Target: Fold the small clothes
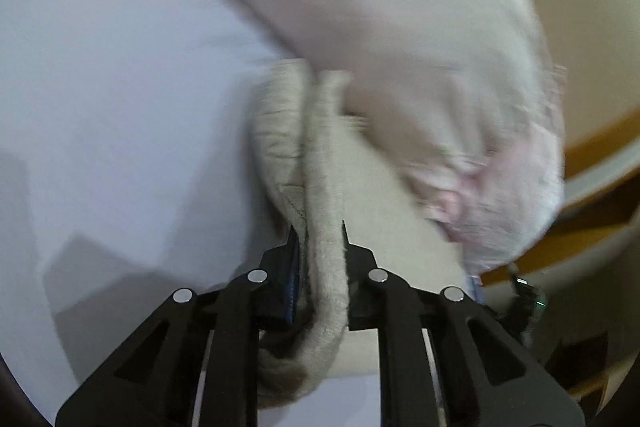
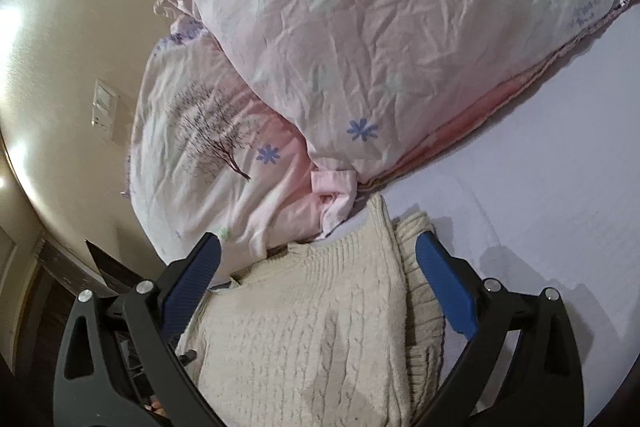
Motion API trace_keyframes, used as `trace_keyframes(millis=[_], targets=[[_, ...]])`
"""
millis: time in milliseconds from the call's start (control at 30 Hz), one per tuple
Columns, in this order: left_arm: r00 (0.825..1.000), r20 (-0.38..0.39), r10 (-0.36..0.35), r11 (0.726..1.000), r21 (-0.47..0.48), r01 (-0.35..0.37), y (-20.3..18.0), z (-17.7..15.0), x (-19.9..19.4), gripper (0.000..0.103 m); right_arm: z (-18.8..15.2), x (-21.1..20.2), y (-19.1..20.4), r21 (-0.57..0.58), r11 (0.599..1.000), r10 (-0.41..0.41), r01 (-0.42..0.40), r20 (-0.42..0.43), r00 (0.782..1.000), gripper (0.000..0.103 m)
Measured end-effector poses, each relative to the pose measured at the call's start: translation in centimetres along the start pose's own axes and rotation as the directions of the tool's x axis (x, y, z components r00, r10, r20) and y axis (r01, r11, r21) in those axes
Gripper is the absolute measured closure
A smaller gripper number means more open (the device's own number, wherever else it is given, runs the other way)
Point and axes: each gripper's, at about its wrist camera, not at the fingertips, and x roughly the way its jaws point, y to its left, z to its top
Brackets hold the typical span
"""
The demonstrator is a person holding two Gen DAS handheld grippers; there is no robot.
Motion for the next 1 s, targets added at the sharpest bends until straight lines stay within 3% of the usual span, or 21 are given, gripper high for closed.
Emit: trace_keyframes(millis=[67, 133, 167, 233, 267, 333, 367, 433, 467, 500, 533, 600, 633, 667, 700, 733, 800, 933, 1000], targets=[[0.994, 0.011, -0.105, 0.993, 0.054, 0.104, -3.9, -0.3, -0.3, 0.089, 0.6, -0.9, -0.2, 0.0, 1.0, 0.014, -0.014, 0.024, 1.0, 0.005], [0.976, -0.009, -0.217, 0.971, 0.104, 0.217, -8.2, -1.0, 0.6, 0.089, 1.2, -1.8, -0.4, 0.0, 1.0, 0.019, -0.019, 0.048, 0.999, 0.005], [0.959, -0.036, -0.281, 0.95, 0.13, 0.284, -10.9, -1.7, 1.9, 0.089, 1.5, -2.3, -0.6, -0.001, 1.0, 0.019, -0.019, 0.062, 0.998, 0.005], [0.907, -0.148, -0.395, 0.9, 0.136, 0.414, -15.6, -3.7, 6.3, 0.088, 2.0, -3.0, -1.1, -0.007, 1.0, -0.003, 0.004, 0.08, 0.997, 0.005], [0.888, -0.195, -0.416, 0.885, 0.137, 0.445, -16.8, -4.5, 8.0, 0.088, 2.3, -3.4, -1.5, -0.011, 1.0, -0.021, 0.023, 0.088, 0.996, 0.005], [0.824, -0.385, -0.414, 0.865, 0.114, 0.488, -20.5, -7.9, 14.4, 0.086, 2.9, -3.8, -2.4, 0.004, 0.999, -0.045, 0.045, 0.083, 0.996, 0.005], [0.805, -0.445, -0.393, 0.87, 0.104, 0.482, -21.4, -9.1, 16.4, 0.086, 3.1, -3.9, -2.9, 0.023, 0.999, -0.045, 0.043, 0.07, 0.997, 0.005], [0.763, -0.517, -0.388, 0.868, 0.074, 0.491, -22.2, -11.0, 18.8, 0.086, 3.5, -3.9, -3.7, 0.052, 0.998, -0.039, 0.037, 0.036, 0.999, 0.005], [0.737, -0.523, -0.428, 0.849, 0.045, 0.526, -22.1, -11.2, 18.7, 0.087, 3.6, -3.7, -4.0, 0.064, 0.997, -0.033, 0.033, 0.006, 0.999, 0.005], [0.732, -0.512, -0.449, 0.837, 0.044, 0.545, -21.9, -10.9, 18.1, 0.087, 3.7, -3.4, -4.2, 0.075, 0.997, -0.03, 0.032, -0.028, 0.999, 0.004], [0.758, -0.473, -0.449, 0.838, 0.071, 0.541, -21.5, -10.1, 16.8, 0.086, 3.6, -2.9, -4.3, 0.082, 0.996, -0.029, 0.035, -0.074, 0.997, 0.004], [0.837, -0.361, -0.412, 0.861, 0.147, 0.487, -20.2, -8.3, 13.7, 0.076, 3.1, -1.4, -4.2, 0.074, 0.995, -0.046, 0.06, -0.179, 0.983, 0.003], [0.882, -0.298, -0.365, 0.883, 0.189, 0.429, -19.4, -7.4, 12.3, 0.06, 2.7, -0.2, -4.2, 0.056, 0.992, -0.093, 0.111, -0.256, 0.962, 0.003], [0.937, -0.211, -0.278, 0.913, 0.245, 0.326, -18.5, -6.5, 10.9, 0.049, 2.3, 0.4, -4.3, 0.043, 0.989, -0.121, 0.139, -0.291, 0.949, 0.003], [0.965, -0.162, -0.208, 0.927, 0.284, 0.247, -17.8, -6.2, 10.0, 0.048, 2.0, 0.9, -4.4, 0.033, 0.986, -0.147, 0.166, -0.32, 0.936, 0.003], [0.981, -0.129, -0.145, 0.933, 0.313, 0.179, -17.2, -6.1, 9.5, 0.048, 1.7, 1.2, -4.5, 0.029, 0.983, -0.159, 0.18, -0.343, 0.926, 0.003], [0.992, -0.118, -0.047, 0.941, 0.328, 0.084, -15.7, -5.9, 9.6, 0.046, 1.2, 1.9, -4.6, 0.03, 0.985, -0.148, 0.172, -0.38, 0.913, 0.004], [0.98, -0.197, 0.034, 0.943, 0.332, 0.033, -14.4, -7.4, 12.1, 0.04, 0.4, 2.5, -3.9, -0.004, 0.991, -0.123, 0.132, -0.399, 0.909, 0.005], [0.976, -0.209, 0.063, 0.933, 0.361, 0.017, -14.3, -8.4, 12.7, 0.032, -0.1, 2.9, -3.5, -0.032, 0.992, -0.124, 0.121, -0.404, 0.906, 0.019]])
